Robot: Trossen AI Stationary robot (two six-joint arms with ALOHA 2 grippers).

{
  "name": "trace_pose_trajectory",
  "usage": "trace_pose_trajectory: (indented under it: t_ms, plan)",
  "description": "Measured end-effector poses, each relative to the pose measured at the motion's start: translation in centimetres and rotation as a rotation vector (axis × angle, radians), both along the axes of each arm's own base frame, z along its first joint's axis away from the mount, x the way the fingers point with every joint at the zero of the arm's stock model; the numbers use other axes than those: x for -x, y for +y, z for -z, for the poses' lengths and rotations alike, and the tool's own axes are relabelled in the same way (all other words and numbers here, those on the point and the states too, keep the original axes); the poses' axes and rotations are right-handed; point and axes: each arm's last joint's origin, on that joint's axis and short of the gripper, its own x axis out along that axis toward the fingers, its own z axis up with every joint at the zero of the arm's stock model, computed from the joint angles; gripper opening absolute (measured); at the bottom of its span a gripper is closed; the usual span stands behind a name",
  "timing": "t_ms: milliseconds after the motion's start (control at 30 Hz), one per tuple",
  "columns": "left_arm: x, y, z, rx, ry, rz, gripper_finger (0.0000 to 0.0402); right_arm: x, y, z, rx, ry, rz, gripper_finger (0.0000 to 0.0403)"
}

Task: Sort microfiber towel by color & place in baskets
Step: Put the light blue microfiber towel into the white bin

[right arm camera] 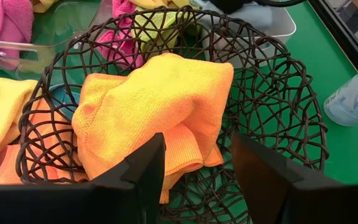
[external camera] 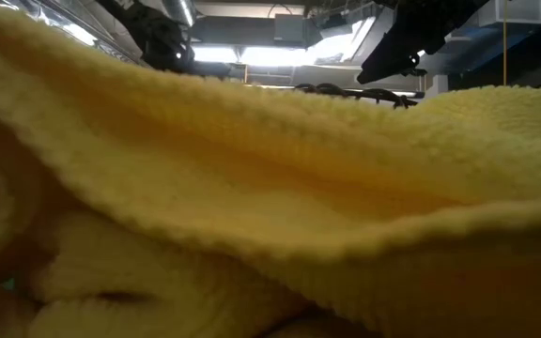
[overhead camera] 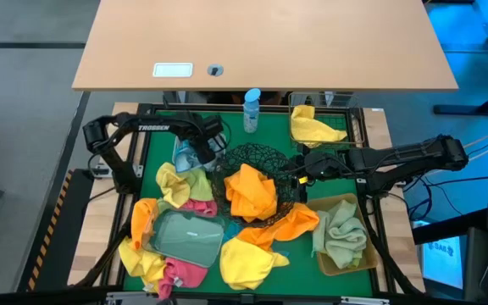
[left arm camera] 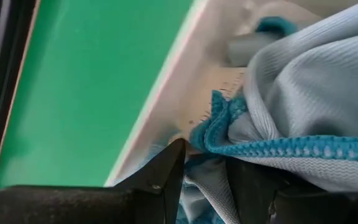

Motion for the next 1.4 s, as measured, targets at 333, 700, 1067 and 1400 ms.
trace_pose_trajectory:
  t_ms: [333, 700, 1067, 1400]
  plan:
    - [0.2, 2.0, -0.5, -0.036, -0.052, -0.054, 0.0114, 0.0, 0.0, 0.0, 0.0, 0.0, 0.0, 0.0182]
    - [-0.8, 1.7, -3.6, -0.028, -0.032, -0.03, 0.0114, 0.0, 0.0, 0.0, 0.0, 0.0, 0.0, 0.0182]
    - [-1.4, 0.5, -6.3, 0.002, 0.023, 0.01, 0.0114, 0.0, 0.0, 0.0, 0.0, 0.0, 0.0, 0.0182]
    - [-1.7, -1.0, -8.0, -0.023, 0.075, 0.061, 0.0114, 0.0, 0.0, 0.0, 0.0, 0.001, 0.0, 0.0182]
